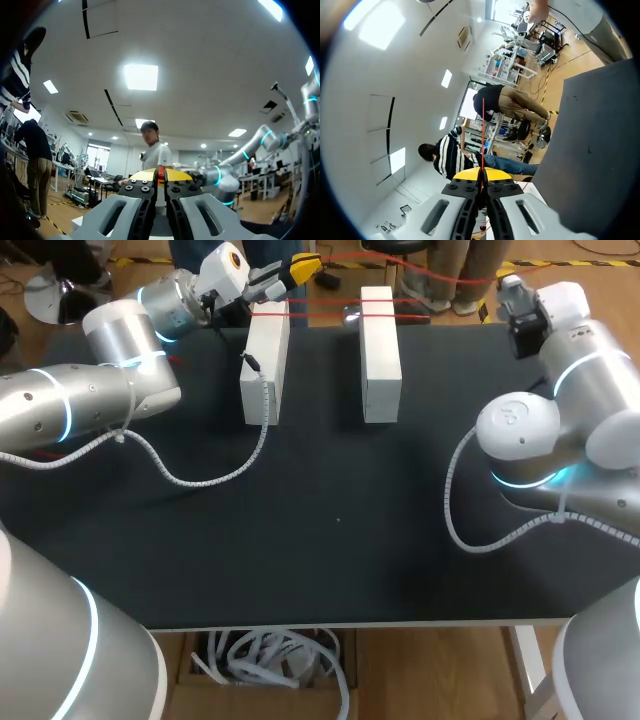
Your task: Grab the tape and strap the tape.
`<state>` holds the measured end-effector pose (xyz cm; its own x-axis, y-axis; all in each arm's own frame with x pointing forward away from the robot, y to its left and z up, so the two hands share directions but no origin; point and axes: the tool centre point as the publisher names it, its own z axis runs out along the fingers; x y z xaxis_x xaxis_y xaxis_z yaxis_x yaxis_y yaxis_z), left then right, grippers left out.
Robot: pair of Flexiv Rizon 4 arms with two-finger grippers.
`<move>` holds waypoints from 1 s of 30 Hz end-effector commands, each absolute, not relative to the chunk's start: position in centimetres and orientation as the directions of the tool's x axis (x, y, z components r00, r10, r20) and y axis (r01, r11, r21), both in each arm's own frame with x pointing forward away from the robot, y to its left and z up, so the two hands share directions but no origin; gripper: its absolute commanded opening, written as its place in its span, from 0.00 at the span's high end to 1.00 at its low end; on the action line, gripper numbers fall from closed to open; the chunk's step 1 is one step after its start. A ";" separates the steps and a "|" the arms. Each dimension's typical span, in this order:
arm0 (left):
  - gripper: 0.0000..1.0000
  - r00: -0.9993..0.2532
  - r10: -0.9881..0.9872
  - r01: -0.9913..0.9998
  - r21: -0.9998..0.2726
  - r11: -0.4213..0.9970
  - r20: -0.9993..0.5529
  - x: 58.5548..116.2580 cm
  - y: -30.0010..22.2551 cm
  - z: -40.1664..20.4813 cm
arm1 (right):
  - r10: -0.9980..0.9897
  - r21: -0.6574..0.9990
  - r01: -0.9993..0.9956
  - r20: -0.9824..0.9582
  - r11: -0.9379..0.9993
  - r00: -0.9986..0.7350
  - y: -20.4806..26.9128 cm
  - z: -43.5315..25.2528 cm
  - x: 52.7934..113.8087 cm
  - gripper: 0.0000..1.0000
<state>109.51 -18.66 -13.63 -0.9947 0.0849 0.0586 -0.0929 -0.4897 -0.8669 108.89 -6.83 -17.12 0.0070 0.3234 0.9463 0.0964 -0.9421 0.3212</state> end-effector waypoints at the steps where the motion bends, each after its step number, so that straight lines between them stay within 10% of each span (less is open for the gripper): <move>1: 1.00 -0.994 0.089 -0.093 -0.866 -0.491 0.057 109.7 -18.7 -13.7 | 0.366 0.365 0.102 0.930 -0.925 -0.011 -7.1 -16.8 108.9 1.00; 12: 1.00 -0.994 0.089 -0.093 -0.866 -0.491 0.057 109.7 -18.7 -13.7 | 0.366 0.365 0.102 0.930 -0.925 -0.011 -7.1 -16.8 108.9 1.00; 30: 1.00 -1.000 -0.006 -0.022 -0.998 0.067 0.021 108.9 -19.0 -12.5 | 0.366 0.365 0.102 0.930 -0.925 -0.011 -7.1 -16.8 108.9 1.00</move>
<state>110.23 -19.12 -13.91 -0.9972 0.0734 0.0157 -0.0263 -0.1460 -0.9889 108.83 -7.08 -16.86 -0.0110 0.3662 0.9305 0.0998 -0.9255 0.3654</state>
